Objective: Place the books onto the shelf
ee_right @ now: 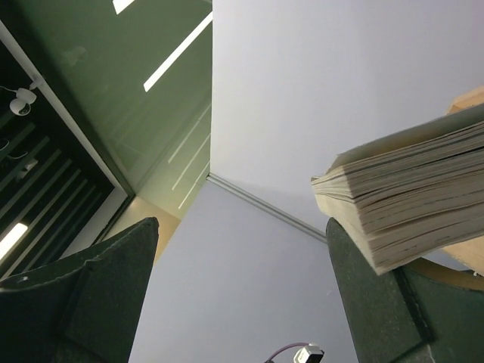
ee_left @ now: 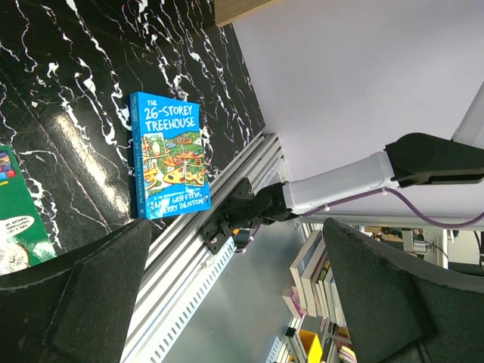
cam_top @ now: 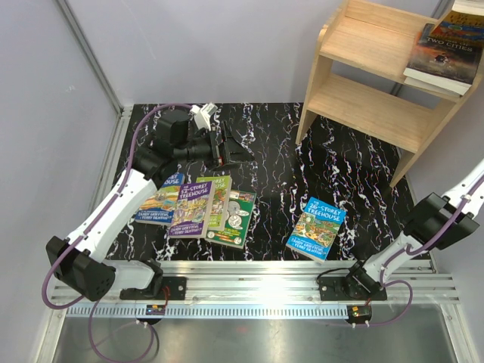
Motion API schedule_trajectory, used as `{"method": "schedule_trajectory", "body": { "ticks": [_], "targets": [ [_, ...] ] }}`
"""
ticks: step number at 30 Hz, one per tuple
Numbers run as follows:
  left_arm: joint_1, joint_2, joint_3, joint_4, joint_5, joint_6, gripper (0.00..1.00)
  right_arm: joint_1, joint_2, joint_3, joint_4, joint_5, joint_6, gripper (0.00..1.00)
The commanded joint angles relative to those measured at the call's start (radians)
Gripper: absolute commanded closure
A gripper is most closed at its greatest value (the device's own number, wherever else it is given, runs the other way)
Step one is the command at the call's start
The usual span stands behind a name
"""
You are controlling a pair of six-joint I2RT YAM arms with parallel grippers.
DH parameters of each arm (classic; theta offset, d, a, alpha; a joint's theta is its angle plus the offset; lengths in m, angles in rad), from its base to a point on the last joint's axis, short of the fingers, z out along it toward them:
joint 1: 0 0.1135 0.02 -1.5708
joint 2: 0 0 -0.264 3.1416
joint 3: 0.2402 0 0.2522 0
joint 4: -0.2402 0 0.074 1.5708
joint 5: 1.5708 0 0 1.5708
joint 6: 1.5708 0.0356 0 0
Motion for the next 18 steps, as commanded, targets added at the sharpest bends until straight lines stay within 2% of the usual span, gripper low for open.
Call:
{"method": "schedule_trajectory", "body": {
  "ticks": [1,5,8,11,12,13,15,18],
  "targets": [
    [0.009,-0.028,-0.004,0.041,0.024,0.004,0.01,-0.022,-0.103,-0.059,0.08,0.066,0.634,0.0],
    [0.01,-0.029,-0.007,0.038,0.026,0.005,0.01,-0.022,-0.175,-0.136,0.132,0.06,0.649,0.02],
    [0.012,-0.029,-0.009,0.041,0.028,0.004,0.01,-0.022,-0.272,-0.261,0.168,0.015,0.623,0.02],
    [0.012,-0.028,-0.01,0.044,0.029,0.002,0.01,-0.022,-0.384,-0.529,0.175,-0.029,0.565,0.02],
    [0.012,-0.028,-0.012,0.047,0.029,0.002,0.01,-0.023,-0.453,-0.665,0.175,-0.037,0.556,0.02],
    [0.013,-0.026,-0.012,0.049,0.031,0.001,0.01,-0.022,-0.479,-0.717,0.176,-0.04,0.535,0.02],
    [0.012,-0.023,-0.01,0.05,0.035,0.001,0.01,-0.022,-0.513,-0.788,0.216,-0.054,0.518,0.04],
    [0.012,-0.022,-0.013,0.049,0.037,0.002,0.01,-0.022,-0.492,-0.741,0.23,-0.113,0.458,0.04]
  ]
}}
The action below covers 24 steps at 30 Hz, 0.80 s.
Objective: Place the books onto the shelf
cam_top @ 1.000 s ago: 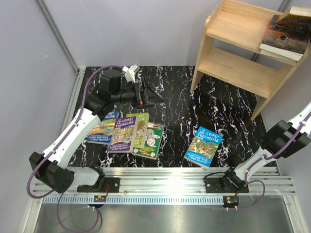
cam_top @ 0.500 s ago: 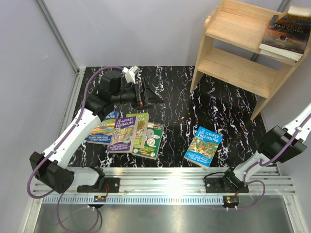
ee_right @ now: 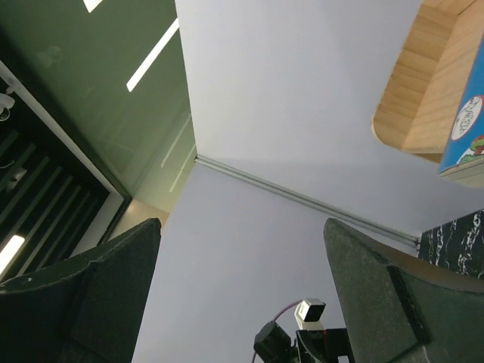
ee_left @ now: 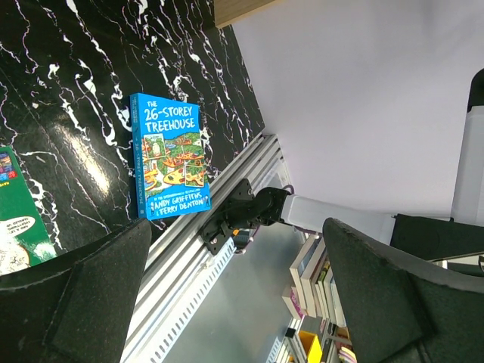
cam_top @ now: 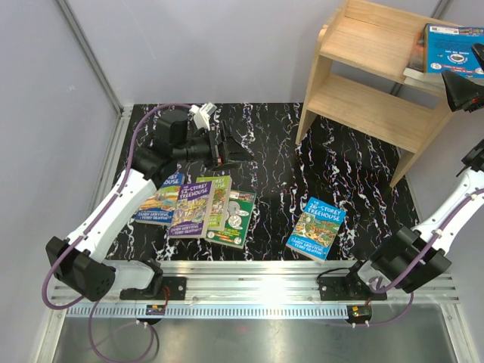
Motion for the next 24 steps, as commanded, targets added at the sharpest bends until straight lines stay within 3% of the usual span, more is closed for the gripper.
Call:
{"method": "schedule_trajectory", "body": {
  "ticks": [1,6,10,15,18,21,22,24],
  "targets": [
    [0.007,-0.02,-0.012,0.047,0.033,0.001,0.01,-0.002,0.008,0.04,0.07,-0.069,0.446,0.05],
    [0.005,-0.023,-0.017,0.044,0.037,0.002,0.01,-0.004,0.021,0.059,-0.027,-0.086,0.334,0.1],
    [0.008,-0.035,-0.015,0.023,0.033,0.016,0.01,-0.005,0.041,0.106,-0.254,-0.147,0.096,0.14],
    [0.018,-0.052,-0.028,0.015,0.031,0.021,0.01,-0.033,0.096,0.166,-0.295,-0.155,0.055,0.17],
    [0.019,-0.05,-0.023,0.018,0.036,0.019,0.01,-0.047,0.136,0.272,-0.491,-0.169,-0.092,0.18],
    [0.021,-0.049,-0.016,0.023,0.036,0.019,0.01,-0.062,0.183,0.42,-0.81,-0.16,-0.39,0.18],
    [0.022,-0.046,-0.015,0.024,0.037,0.018,0.01,-0.064,0.199,0.463,-1.007,-0.148,-0.463,0.18],
    [0.025,-0.043,-0.014,0.029,0.042,0.016,0.01,-0.064,0.229,0.563,-1.145,-0.1,-0.572,0.18]
  ]
}}
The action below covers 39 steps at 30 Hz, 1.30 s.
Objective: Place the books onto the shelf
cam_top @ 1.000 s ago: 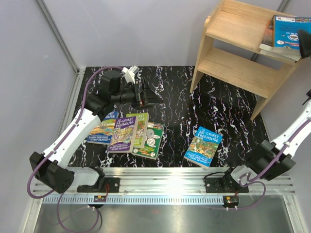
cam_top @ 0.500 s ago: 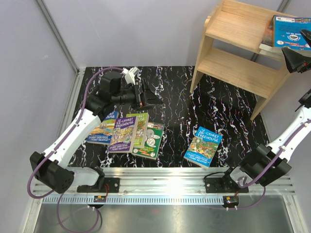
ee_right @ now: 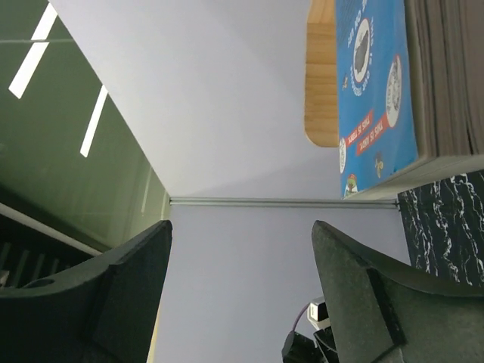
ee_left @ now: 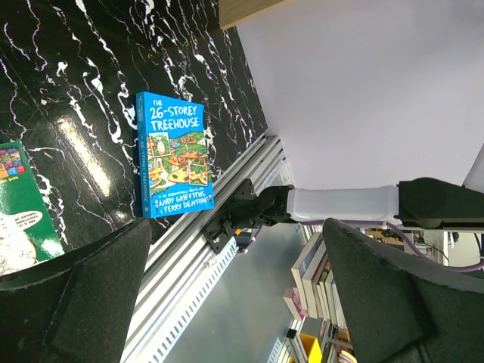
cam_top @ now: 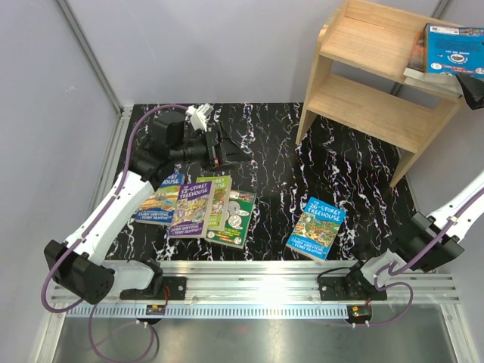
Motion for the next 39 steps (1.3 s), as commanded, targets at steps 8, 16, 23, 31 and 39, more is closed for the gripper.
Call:
{"method": "schedule_trajectory", "body": {
  "ticks": [8,16,23,31,39],
  "targets": [
    [0.01,-0.015,0.003,0.035,0.044,0.01,0.01,-0.013,0.047,0.323,-0.762,0.17,-0.634,0.2],
    [0.01,0.008,0.002,0.063,0.067,-0.004,0.01,0.015,0.062,0.361,-0.836,0.275,-0.726,0.21],
    [0.01,0.002,-0.008,0.065,0.073,-0.004,0.01,0.071,0.025,0.205,-0.595,0.337,-0.594,0.22],
    [0.01,-0.016,-0.014,0.04,0.062,0.012,0.01,0.197,0.025,0.156,-0.474,0.416,-0.515,0.24],
    [0.01,-0.016,-0.006,0.026,0.059,0.021,0.01,0.32,-0.06,0.065,-0.512,0.423,-0.569,0.18]
  ]
}}
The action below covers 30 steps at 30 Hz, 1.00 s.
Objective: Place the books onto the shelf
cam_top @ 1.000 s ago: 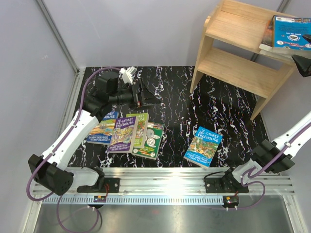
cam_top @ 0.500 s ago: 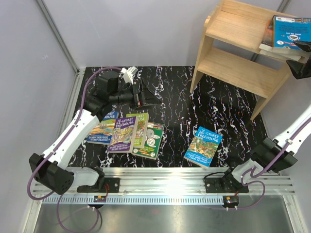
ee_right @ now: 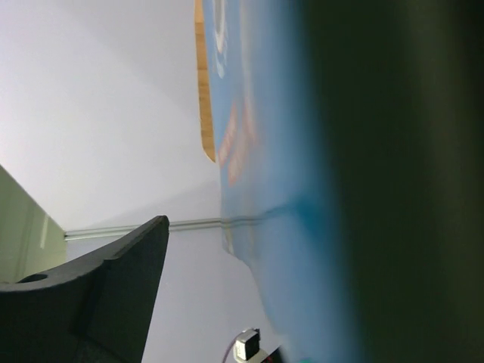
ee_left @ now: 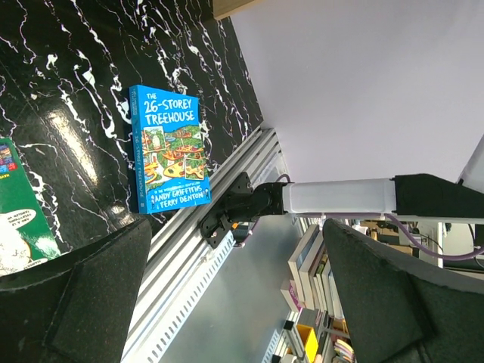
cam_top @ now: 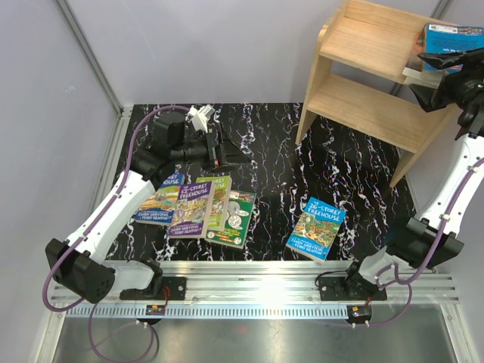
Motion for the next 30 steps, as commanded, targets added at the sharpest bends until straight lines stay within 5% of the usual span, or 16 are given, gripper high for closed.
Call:
{"method": "schedule_trajectory", "body": {
  "ticks": [1,7,13,17,20,24,30],
  "targets": [
    [0.005,-0.025,0.005,0.012,0.017,0.023,0.01,0.015,-0.139,-0.057,-0.046,0.038,-0.081,0.12],
    [0.007,-0.008,-0.004,0.014,0.026,0.025,0.01,0.018,-0.342,-0.266,-0.258,0.116,-0.293,0.01],
    [0.005,0.012,-0.001,0.003,0.024,0.045,0.01,0.076,-0.501,-0.373,-0.392,0.231,-0.41,0.0],
    [0.002,0.052,-0.049,-0.022,-0.026,0.139,0.01,0.109,-0.667,-0.655,-0.387,0.211,-0.422,0.0],
    [-0.044,0.147,-0.053,-0.088,-0.098,0.253,0.01,0.113,-0.71,-0.969,-0.454,0.179,-0.493,0.0],
    [-0.148,0.326,-0.018,-0.111,-0.161,0.318,0.01,0.139,-0.758,-1.165,-0.487,0.344,-0.508,0.0],
    [-0.279,0.565,0.075,-0.054,-0.106,0.284,0.01,0.15,-0.706,-1.384,-0.415,0.346,-0.462,0.0]
  ]
}}
